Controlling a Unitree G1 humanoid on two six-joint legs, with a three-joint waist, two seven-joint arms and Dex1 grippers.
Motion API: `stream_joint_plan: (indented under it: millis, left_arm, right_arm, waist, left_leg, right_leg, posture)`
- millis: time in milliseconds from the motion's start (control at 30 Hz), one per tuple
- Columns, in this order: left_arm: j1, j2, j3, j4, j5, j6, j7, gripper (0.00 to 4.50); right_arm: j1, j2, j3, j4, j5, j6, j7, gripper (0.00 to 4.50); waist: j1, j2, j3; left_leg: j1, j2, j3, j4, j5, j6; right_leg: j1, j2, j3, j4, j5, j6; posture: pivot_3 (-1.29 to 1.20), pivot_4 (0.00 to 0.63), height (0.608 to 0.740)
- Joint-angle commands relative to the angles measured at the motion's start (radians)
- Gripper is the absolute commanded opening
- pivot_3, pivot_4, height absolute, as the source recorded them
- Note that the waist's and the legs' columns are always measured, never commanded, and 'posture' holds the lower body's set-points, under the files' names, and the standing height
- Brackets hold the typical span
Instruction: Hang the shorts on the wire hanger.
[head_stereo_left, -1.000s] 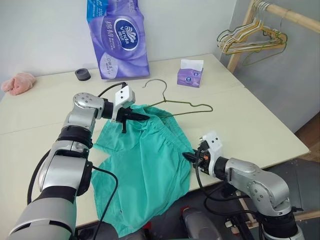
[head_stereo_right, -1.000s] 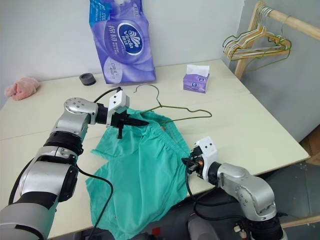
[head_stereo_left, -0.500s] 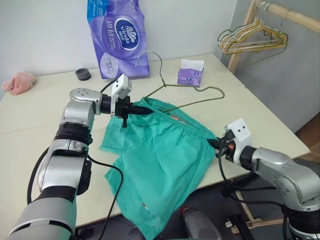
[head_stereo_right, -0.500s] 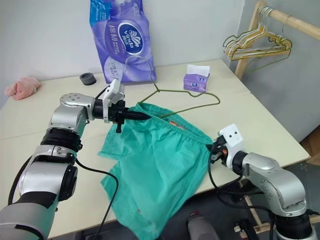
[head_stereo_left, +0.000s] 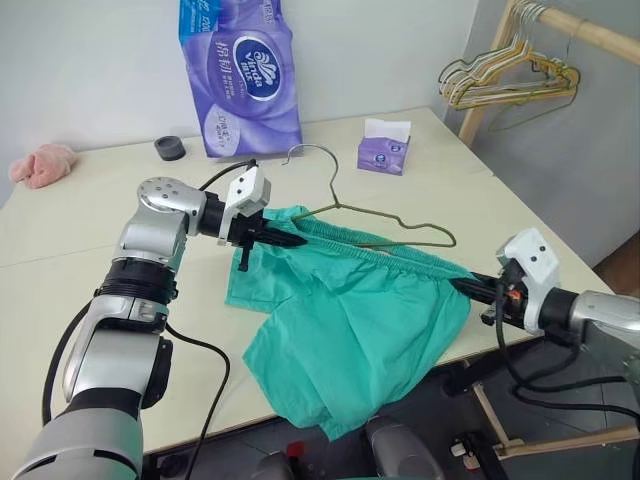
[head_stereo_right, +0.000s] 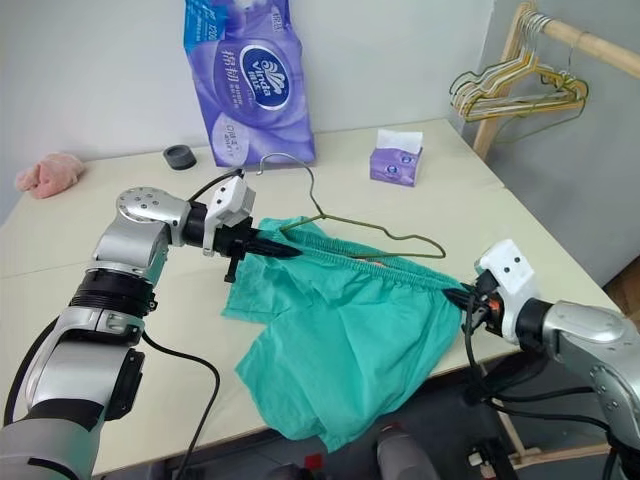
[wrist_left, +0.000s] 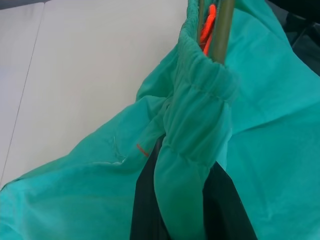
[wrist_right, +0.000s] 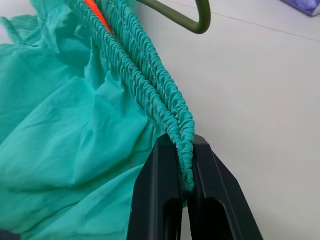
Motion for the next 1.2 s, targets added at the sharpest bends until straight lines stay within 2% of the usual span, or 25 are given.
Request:
stream_joint_plan:
  millis: [33,267,467,833,1033,1200]
  left_arm:
    - [-0.023,0.052,0.016,0.005,0.007,-0.024,-0.026,0.0]
    - [-0.016,0.071,-0.011,-0.017,-0.044,0.011,-0.05,0.0]
    - [-0.009,0.101,-0.058,0.026,0.005,-0.099,-0.05,0.0]
    - [-0.039,0.075,-0.056,0.158,0.094,-0.257,0.038,0.0]
    - [-0.054,0.038,-0.041,0.174,0.078,-0.263,0.073,0.0]
    - [-0.039,-0.01,-0.016,0.159,0.051,-0.244,0.099,0.0]
  right_arm:
    - [0.025,-0.031,-0.082,0.016,-0.002,0.02,-0.013,0.02]
    - [0.027,-0.066,-0.12,0.078,0.012,0.015,-0.001,0.02]
    - [0.007,-0.109,-0.136,0.102,0.048,0.017,0.026,0.02]
    - [-0.043,-0.197,-0.088,0.059,0.078,0.002,0.063,0.02]
    - [-0.174,-0.224,0.051,0.063,0.068,-0.016,0.063,0.02]
    - [-0.267,-0.154,0.294,0.091,-0.019,-0.058,0.062,0.02]
  waist:
    - [0.0,0.0,0.0]
    - [-0.001,0.0,0.0]
    - [0.0,0.0,0.0]
    - [0.0,0.0,0.001]
    - [-0.001,0.0,0.001]
    - [-0.004,0.0,0.001]
  left_leg:
    - [0.0,0.0,0.0,0.0,0.0,0.0]
    - [0.0,0.0,0.001,0.0,0.0,0.0]
    - [0.0,0.0,0.001,0.0,0.0,0.0]
    - [0.0,0.0,0.001,0.0,0.0,0.0]
    - [0.0,0.0,0.001,0.0,0.0,0.0]
    - [-0.001,0.001,0.001,0.0,0.0,0.0]
  right_leg:
    - [0.0,0.0,0.0,0.0,-0.001,0.001]
    - [0.0,0.0,0.0,0.0,-0.001,0.001]
    - [0.0,0.0,0.0,0.0,-0.001,0.001]
    - [0.0,0.0,0.001,0.0,-0.002,0.003]
    - [0.0,0.0,0.001,0.0,-0.002,0.003]
    - [-0.003,0.0,0.001,0.0,-0.001,0.001]
  posture:
    - [-0.28,0.105,0.74]
    - [-0.28,0.106,0.74]
    - [-0.28,0.104,0.74]
    - [-0.27,0.103,0.74]
    - [-0.27,0.103,0.74]
    - [-0.29,0.097,0.74]
